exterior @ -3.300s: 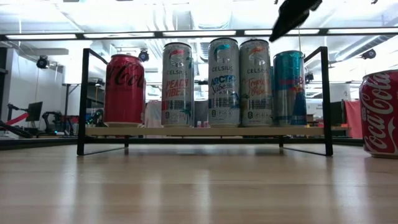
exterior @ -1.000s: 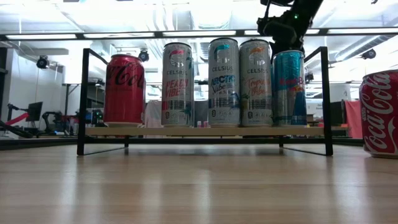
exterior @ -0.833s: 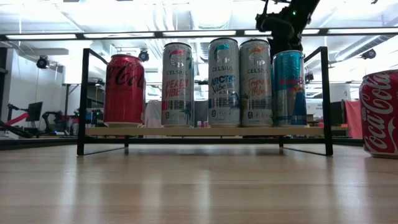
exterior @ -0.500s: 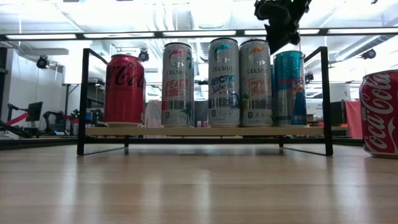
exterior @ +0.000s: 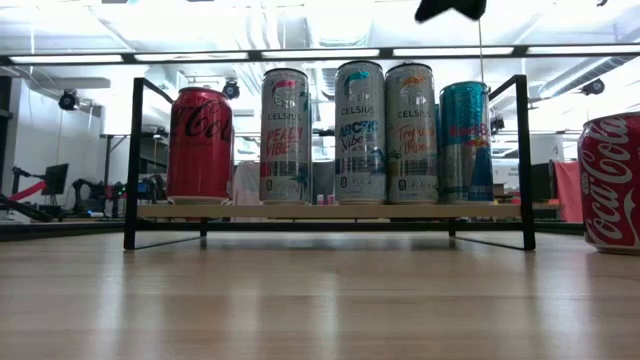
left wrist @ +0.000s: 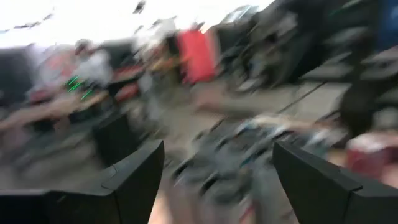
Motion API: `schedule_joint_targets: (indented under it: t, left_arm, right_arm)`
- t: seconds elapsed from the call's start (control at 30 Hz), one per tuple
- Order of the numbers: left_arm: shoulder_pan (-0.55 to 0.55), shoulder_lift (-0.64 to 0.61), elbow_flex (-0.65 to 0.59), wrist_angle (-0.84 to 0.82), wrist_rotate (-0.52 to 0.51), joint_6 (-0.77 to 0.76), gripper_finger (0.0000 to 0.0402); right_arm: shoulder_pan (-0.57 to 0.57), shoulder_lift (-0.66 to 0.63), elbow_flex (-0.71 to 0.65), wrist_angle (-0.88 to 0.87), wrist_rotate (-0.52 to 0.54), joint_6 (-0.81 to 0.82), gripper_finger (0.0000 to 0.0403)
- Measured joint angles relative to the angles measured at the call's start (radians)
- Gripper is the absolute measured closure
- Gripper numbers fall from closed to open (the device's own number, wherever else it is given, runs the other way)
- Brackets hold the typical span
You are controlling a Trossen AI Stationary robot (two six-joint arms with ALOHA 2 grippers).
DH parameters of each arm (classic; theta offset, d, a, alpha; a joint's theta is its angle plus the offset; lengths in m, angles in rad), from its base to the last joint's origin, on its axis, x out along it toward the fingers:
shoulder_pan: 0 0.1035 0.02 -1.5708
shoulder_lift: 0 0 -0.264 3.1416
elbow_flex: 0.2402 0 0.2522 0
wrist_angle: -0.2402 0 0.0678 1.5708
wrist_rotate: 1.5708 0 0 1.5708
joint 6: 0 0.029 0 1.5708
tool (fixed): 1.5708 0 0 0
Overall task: Place canned beverage on shelf
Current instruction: Adjust the red and black soda can
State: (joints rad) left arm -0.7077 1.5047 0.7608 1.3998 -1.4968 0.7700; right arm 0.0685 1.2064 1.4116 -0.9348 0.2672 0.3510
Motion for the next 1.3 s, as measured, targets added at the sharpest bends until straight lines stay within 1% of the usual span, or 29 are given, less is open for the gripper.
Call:
schedule_joint_targets:
  t: [0.03, 0.07, 0.2, 0.27, 0.37, 0.43, 0.5, 0.6, 0.67, 0.8, 0.83, 0.87, 0.97, 1.07, 1.17, 1.23, 1.3]
  left_arm:
    - [-0.001, 0.000, 0.011, -0.005, -0.061, 0.011, 0.0120]
    - [-0.001, 0.000, 0.017, -0.007, -0.069, 0.016, 0.0125]
    - [-0.018, 0.000, 0.045, -0.036, -0.052, 0.043, 0.0158]
    - [-0.019, -0.001, 0.059, -0.046, -0.068, 0.060, 0.0180]
    - [-0.003, -0.002, 0.064, -0.054, -0.042, 0.095, 0.0219]
    - [0.027, -0.003, 0.064, -0.051, 0.043, 0.112, 0.0246]
    - [0.070, -0.002, 0.063, -0.054, 0.195, 0.111, 0.0272]
    - [0.132, 0.006, 0.063, -0.083, 0.436, 0.067, 0.0310]
    - [0.172, 0.007, 0.063, -0.118, 0.583, -0.018, 0.0332]
    - [0.247, 0.005, 0.064, -0.281, 0.954, -0.357, 0.0372]
    - [0.260, 0.005, 0.064, -0.328, 1.024, -0.446, 0.0380]
    - [0.269, 0.004, 0.064, -0.377, 1.064, -0.528, 0.0389]
    - [0.273, -0.013, 0.063, -0.595, 1.063, -0.746, 0.0398]
    - [0.272, -0.076, 0.063, -0.924, 1.055, -0.942, 0.0396]
    - [0.273, -0.168, 0.063, -1.245, 1.051, -1.154, 0.0400]
    - [0.277, -0.223, 0.063, -1.422, 1.037, -1.254, 0.0401]
    - [0.279, -0.277, 0.063, -1.526, 1.013, -1.301, 0.0401]
  right_arm:
    - [0.034, 0.000, 0.002, 0.000, 0.022, 0.014, 0.0394]
    - [0.070, 0.000, 0.003, 0.001, 0.044, 0.027, 0.0394]
    - [0.204, 0.000, -0.001, 0.005, 0.129, 0.085, 0.0394]
    - [0.267, 0.000, -0.006, 0.005, 0.176, 0.121, 0.0394]
    - [0.363, 0.006, -0.014, 0.012, 0.262, 0.157, 0.0394]
    - [0.424, 0.007, -0.028, 0.037, 0.353, 0.173, 0.0394]
    - [0.479, 0.007, -0.045, 0.094, 0.440, 0.173, 0.0394]
    - [0.535, 0.007, -0.064, 0.172, 0.508, 0.160, 0.0394]
    - [0.561, 0.007, -0.077, 0.234, 0.541, 0.143, 0.0394]
    - [0.588, 0.007, -0.105, 0.311, 0.549, 0.113, 0.0394]
    - [0.591, 0.007, -0.110, 0.318, 0.549, 0.113, 0.0394]
    - [0.591, 0.007, -0.112, 0.322, 0.549, 0.113, 0.0394]
    - [0.591, 0.009, -0.115, 0.323, 0.549, 0.113, 0.0394]
    - [0.591, 0.016, -0.116, 0.323, 0.549, 0.113, 0.0394]
    - [0.591, 0.026, -0.116, 0.323, 0.553, 0.113, 0.0394]
    - [0.591, 0.038, -0.116, 0.324, 0.561, 0.113, 0.0394]
    - [0.591, 0.054, -0.116, 0.323, 0.573, 0.113, 0.0394]
